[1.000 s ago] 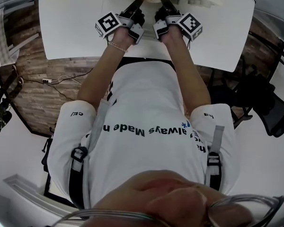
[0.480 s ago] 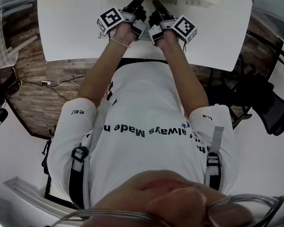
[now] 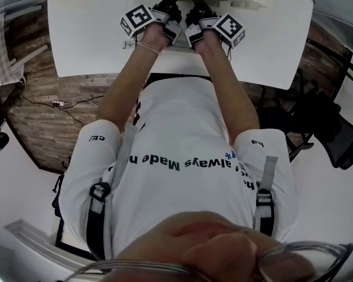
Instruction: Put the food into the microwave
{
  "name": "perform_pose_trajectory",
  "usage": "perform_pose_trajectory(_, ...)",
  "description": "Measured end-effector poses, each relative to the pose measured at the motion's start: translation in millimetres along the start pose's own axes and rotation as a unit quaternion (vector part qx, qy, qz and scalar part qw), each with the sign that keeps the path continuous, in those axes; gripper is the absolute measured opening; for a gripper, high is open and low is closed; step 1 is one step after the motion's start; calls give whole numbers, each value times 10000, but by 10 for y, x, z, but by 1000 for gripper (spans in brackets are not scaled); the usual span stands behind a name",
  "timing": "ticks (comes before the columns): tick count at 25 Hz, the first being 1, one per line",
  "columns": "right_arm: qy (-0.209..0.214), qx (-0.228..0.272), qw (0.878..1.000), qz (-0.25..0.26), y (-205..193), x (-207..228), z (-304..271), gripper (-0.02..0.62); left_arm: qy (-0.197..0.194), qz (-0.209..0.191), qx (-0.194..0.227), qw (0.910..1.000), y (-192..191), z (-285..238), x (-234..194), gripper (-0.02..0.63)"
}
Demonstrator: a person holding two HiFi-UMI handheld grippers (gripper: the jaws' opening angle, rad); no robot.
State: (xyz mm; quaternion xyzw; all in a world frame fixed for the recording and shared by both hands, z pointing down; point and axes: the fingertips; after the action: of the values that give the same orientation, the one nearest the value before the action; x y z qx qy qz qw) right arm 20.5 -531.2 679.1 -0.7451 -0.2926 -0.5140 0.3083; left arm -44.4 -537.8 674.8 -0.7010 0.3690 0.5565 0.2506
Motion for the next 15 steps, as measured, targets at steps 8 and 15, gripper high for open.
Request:
perform_pose_trajectory(8, -13, -204, 9983, 538, 124, -27, 118, 18, -16, -106, 37, 9999, -47, 16, 87, 40)
perform_pose_trajectory(15, 70, -285, 9848, 1714, 263, -287, 480, 18, -18, -739, 66, 9972, -165, 332, 285, 58)
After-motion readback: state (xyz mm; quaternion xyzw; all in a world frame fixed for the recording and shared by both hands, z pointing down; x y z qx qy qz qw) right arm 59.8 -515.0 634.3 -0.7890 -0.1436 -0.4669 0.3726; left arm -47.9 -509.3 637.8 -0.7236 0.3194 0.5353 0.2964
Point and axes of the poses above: the fingertips, and each gripper's own axes: z backward along the fingers, x to its right, y out of its top, and after that the axes turned 7 degrees about z, right-handed
